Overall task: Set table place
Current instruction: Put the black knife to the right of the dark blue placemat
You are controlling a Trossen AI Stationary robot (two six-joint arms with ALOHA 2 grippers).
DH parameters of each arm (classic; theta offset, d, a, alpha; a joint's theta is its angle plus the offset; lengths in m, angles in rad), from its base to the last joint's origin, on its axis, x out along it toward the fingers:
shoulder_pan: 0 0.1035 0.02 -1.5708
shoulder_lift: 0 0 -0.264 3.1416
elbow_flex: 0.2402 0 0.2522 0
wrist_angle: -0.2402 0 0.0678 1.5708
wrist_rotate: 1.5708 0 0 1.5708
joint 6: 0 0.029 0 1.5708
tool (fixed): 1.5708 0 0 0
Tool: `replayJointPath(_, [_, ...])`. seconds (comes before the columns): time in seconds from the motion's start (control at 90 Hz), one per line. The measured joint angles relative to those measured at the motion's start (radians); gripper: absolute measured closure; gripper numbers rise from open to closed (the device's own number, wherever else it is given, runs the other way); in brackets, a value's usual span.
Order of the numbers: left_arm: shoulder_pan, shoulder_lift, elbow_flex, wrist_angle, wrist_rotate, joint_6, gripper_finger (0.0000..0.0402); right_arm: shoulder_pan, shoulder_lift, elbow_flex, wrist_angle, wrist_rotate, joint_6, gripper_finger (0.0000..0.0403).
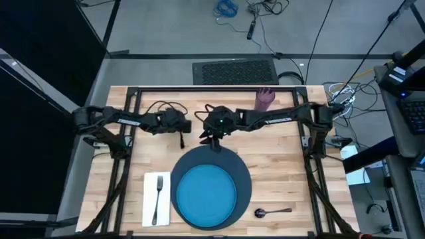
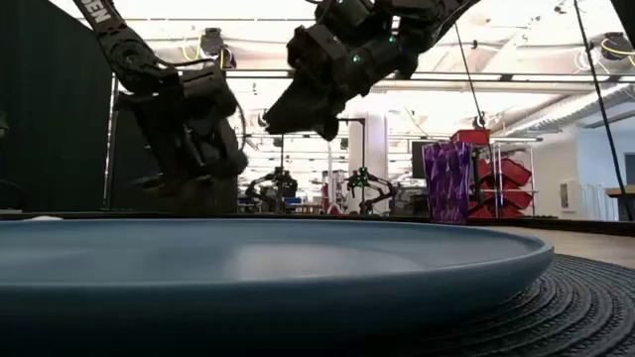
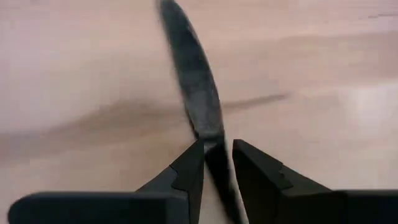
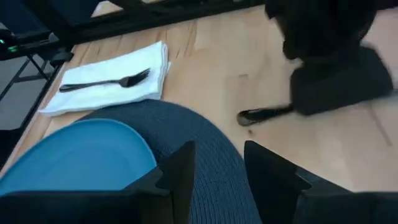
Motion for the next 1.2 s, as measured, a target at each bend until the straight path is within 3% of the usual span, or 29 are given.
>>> replayJointPath(0.078, [-0.015,0.0,0.007,0.187,0.048,0.109,0.033,-0.001,-0.02,0.0,-0.021,0.008,0.0,0.0277])
replayJointPath(0.133, [-0.021,-0.025,0.017,0.194,0.029,0.148,0.033,-0.004,-0.03,0.0,-0.053,0.025,0.0,0.0277])
replayJointPath(0.322, [-0.005,-0.223,0.033,-0.056,-0.13,0.238,0.033,-0.005,-0.029,0.0,-0.161,0.059,-0.017,0.0277])
replayJointPath(0.522, [-0.005,-0.438,0.03,-0.359,-0.322,0.291,0.033,-0.024,0.028,0.0,-0.041,0.054,-0.015,0.0277])
replayJointPath(0.644, [-0.005,-0.547,0.006,-0.4,-0.376,0.342,0.033,-0.063,0.094,0.021,0.007,0.039,0.019,0.0277])
replayJointPath(0.9, [-0.005,-0.709,-0.083,-0.391,-0.469,0.393,0.033,-0.111,0.328,0.229,-0.009,-0.012,0.05,0.0279])
replayJointPath(1.2, [0.002,-0.734,-0.183,-0.276,-0.474,0.483,0.033,-0.11,0.558,0.558,-0.214,-0.029,0.03,0.0318])
